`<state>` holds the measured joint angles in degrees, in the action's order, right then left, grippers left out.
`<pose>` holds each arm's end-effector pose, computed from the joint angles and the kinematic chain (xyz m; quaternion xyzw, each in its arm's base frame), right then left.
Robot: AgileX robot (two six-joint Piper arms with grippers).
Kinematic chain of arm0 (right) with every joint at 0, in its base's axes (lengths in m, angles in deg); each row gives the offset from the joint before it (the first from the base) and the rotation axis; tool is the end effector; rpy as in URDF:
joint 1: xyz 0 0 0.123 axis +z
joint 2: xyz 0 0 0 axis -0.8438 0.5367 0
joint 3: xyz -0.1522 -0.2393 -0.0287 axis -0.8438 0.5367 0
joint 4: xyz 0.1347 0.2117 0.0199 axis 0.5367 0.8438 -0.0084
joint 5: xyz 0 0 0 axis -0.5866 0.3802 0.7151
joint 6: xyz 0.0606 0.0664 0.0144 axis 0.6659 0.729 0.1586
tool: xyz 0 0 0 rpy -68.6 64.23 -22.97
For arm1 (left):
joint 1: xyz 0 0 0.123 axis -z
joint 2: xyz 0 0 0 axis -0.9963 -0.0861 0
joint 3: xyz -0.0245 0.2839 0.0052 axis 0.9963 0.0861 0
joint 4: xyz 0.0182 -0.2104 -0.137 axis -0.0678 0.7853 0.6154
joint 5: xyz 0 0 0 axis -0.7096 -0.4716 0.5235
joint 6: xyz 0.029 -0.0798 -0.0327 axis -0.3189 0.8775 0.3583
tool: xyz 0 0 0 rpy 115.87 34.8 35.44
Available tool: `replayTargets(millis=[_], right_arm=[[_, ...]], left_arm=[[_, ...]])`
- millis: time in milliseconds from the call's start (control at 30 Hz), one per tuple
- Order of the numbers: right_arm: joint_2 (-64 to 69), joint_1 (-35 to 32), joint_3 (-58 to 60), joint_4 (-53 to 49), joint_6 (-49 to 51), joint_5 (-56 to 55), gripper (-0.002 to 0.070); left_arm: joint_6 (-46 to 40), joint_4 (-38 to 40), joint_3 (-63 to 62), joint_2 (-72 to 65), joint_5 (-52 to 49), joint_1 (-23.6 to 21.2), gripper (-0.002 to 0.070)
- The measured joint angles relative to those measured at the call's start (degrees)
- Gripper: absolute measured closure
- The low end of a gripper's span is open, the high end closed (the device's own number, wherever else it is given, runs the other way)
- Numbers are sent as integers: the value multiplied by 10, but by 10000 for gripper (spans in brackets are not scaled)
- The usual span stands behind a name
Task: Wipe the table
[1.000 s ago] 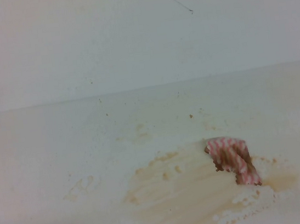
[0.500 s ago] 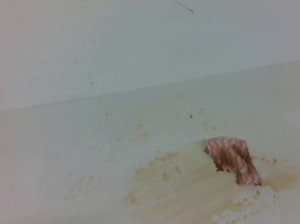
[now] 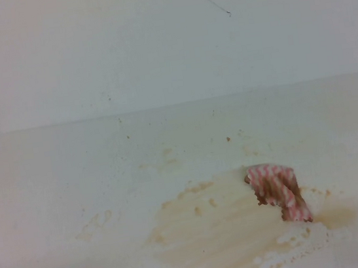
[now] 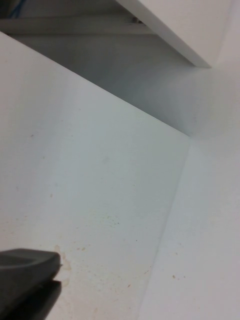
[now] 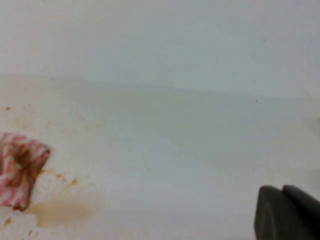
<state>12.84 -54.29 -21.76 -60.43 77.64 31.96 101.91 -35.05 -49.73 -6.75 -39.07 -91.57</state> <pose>0.0518 -0.0044 0.2021 -0.0426 0.7599 -0.0517 0.6466 0.0543 0.0031 0.1855 -0.1799 0.7593 -0.0963 0.6180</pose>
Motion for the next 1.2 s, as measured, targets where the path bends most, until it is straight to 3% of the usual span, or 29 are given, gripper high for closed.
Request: replayTargets(millis=[333,1200], right_arm=[[0,-9,40,23,57,24,678],[0,-10,39,29,68,43,678]], left_arm=[[0,0,0,0,0,0,678],[0,0,0,0,0,0,678]])
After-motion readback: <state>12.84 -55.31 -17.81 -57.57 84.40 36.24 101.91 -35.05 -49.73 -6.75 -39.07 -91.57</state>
